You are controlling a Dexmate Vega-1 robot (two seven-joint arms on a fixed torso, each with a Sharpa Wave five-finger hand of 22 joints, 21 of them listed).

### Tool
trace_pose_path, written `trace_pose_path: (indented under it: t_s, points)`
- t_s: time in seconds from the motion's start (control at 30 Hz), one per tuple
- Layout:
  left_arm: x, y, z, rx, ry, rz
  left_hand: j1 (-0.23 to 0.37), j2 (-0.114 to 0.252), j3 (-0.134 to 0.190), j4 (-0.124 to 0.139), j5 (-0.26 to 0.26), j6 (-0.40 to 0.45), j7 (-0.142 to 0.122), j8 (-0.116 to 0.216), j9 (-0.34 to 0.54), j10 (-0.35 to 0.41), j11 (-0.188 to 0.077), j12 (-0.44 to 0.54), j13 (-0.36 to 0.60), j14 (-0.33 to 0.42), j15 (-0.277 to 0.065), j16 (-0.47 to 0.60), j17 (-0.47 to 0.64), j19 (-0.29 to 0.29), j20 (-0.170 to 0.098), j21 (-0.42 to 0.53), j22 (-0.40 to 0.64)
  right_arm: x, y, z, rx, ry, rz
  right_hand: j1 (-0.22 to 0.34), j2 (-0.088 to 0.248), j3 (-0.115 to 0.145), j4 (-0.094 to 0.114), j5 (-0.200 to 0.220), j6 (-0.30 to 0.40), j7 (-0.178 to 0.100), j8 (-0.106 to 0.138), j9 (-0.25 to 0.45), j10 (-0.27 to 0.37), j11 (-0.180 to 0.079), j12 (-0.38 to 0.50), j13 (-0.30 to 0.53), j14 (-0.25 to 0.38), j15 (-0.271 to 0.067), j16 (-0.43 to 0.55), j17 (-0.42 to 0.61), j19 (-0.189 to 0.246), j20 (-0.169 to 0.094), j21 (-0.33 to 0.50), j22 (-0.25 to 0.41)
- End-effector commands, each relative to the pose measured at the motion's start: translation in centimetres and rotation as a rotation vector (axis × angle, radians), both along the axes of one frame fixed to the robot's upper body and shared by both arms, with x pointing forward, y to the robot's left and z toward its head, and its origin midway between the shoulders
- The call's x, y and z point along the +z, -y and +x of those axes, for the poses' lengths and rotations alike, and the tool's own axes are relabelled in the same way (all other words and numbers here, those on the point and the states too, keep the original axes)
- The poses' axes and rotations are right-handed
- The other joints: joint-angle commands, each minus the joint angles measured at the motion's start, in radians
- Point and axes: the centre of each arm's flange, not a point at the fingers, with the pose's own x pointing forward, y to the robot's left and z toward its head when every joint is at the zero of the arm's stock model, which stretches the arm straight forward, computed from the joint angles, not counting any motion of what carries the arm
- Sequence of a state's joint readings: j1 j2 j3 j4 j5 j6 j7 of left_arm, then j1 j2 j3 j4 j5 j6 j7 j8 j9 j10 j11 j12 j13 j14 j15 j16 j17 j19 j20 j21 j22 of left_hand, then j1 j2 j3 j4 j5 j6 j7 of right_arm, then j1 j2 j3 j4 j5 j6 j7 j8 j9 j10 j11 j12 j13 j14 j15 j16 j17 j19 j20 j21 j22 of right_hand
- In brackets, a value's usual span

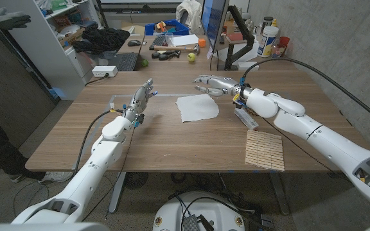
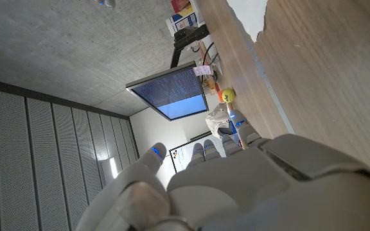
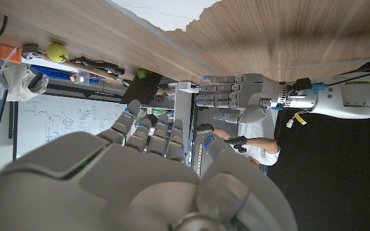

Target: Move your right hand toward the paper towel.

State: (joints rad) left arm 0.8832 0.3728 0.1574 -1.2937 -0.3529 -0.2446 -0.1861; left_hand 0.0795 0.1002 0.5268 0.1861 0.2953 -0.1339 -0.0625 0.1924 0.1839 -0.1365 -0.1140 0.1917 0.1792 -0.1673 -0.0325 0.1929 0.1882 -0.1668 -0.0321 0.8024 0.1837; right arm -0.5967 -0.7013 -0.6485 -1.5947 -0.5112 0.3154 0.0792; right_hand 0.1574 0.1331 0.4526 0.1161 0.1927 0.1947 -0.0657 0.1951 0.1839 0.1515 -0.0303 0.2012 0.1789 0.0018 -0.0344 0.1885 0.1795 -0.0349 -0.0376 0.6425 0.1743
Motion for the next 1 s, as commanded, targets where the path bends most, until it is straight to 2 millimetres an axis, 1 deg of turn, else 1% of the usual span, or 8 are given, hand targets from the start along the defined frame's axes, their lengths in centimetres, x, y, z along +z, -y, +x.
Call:
trace_pose_path:
  t_s: [0.03, 0.3, 0.73, 0.83, 0.93, 0.97, 1.0]
  points:
    - [-0.3, -0.4, -0.1, 0.005, -0.004, 0.008, -0.012, 0.078, 0.007, 0.0, -0.003, 0.007, -0.002, 0.003, 0.001, -0.006, 0.001, 0.003, 0.001, -0.068, -0.044, 0.005, 0.004, -0.122, -0.048, -0.002, 0.002, -0.2, -0.9, 0.3, -0.021, 0.001, -0.051, 0.011, 0.049, 0.001, 0.007, -0.003, 0.008, -0.003, 0.004, 0.003, 0.004, -0.001, 0.004, 0.003, 0.007, -0.054, 0.007, 0.001, 0.003, -0.115, 0.0, 0.004]
    - [-0.4, -0.5, -0.2, 0.006, -0.004, 0.012, -0.013, 0.078, 0.008, 0.0, -0.003, 0.007, -0.002, 0.003, 0.001, -0.007, -0.002, 0.002, 0.001, -0.068, -0.044, 0.005, 0.004, -0.123, -0.047, -0.003, 0.001, -0.3, -1.3, 0.5, -0.035, 0.007, -0.084, 0.01, 0.048, 0.0, 0.009, -0.003, 0.006, -0.007, 0.002, 0.003, 0.003, -0.002, 0.004, 0.003, 0.008, -0.054, 0.008, 0.002, 0.004, -0.113, -0.002, 0.004]
    - [-0.5, -0.4, -0.3, 0.0, -0.002, 0.039, -0.014, 0.077, 0.009, 0.0, -0.004, 0.006, -0.002, 0.002, 0.001, -0.007, 0.0, 0.003, 0.001, -0.067, -0.044, 0.006, 0.004, -0.12, -0.047, -0.003, 0.002, -0.8, -2.0, 1.0, -0.052, -0.006, -0.113, 0.01, 0.047, -0.003, 0.012, -0.003, -0.006, -0.014, -0.004, 0.004, -0.003, -0.007, 0.002, 0.003, 0.002, -0.054, 0.005, 0.002, -0.001, -0.11, -0.007, 0.005]
    - [-0.5, -0.5, -0.3, -0.001, -0.001, 0.043, -0.014, 0.077, 0.009, 0.0, -0.004, 0.006, -0.003, 0.002, 0.001, -0.006, 0.0, 0.003, 0.001, -0.066, -0.043, 0.006, 0.004, -0.12, -0.047, -0.003, 0.002, -0.8, -2.1, 1.1, -0.055, -0.005, -0.119, 0.01, 0.047, -0.003, 0.012, -0.003, -0.007, -0.014, -0.005, 0.004, -0.004, -0.009, 0.002, 0.003, 0.002, -0.053, 0.005, 0.002, -0.003, -0.109, -0.008, 0.005]
    - [-0.5, -0.5, -0.4, -0.001, -0.001, 0.043, -0.015, 0.077, 0.009, 0.0, -0.004, 0.005, -0.012, 0.001, 0.001, -0.006, -0.001, 0.003, 0.001, -0.066, -0.044, 0.006, 0.004, -0.12, -0.047, -0.004, 0.002, -0.8, -2.3, 1.1, -0.052, 0.0, -0.131, 0.01, 0.047, -0.004, 0.013, -0.003, -0.009, -0.016, -0.005, 0.004, -0.005, -0.009, 0.002, 0.003, -0.001, -0.054, 0.004, 0.002, -0.003, -0.108, -0.009, 0.005]
    - [-0.5, -0.5, -0.4, 0.0, -0.001, 0.044, -0.015, 0.077, 0.009, 0.0, -0.004, 0.004, -0.013, 0.001, 0.002, -0.006, 0.0, 0.003, 0.001, -0.066, -0.043, 0.006, 0.004, -0.12, -0.046, -0.004, 0.002, -0.8, -2.3, 1.1, -0.058, -0.001, -0.126, 0.009, 0.046, -0.005, 0.013, -0.003, -0.011, -0.017, -0.006, 0.004, -0.006, -0.01, 0.001, 0.003, -0.001, -0.053, 0.004, 0.002, -0.008, -0.1, -0.011, 0.005]
    - [-0.5, -0.5, -0.4, 0.0, 0.0, 0.046, -0.015, 0.077, 0.009, 0.0, -0.004, 0.004, -0.015, 0.001, 0.002, -0.007, -0.001, 0.003, 0.001, -0.066, -0.043, 0.006, 0.004, -0.12, -0.047, -0.004, 0.002, -0.8, -2.4, 1.1, -0.058, -0.004, -0.129, 0.009, 0.046, -0.006, 0.014, -0.003, -0.02, -0.021, -0.009, 0.004, -0.006, -0.011, 0.001, 0.003, -0.001, -0.054, 0.004, 0.002, -0.014, -0.084, -0.015, 0.004]
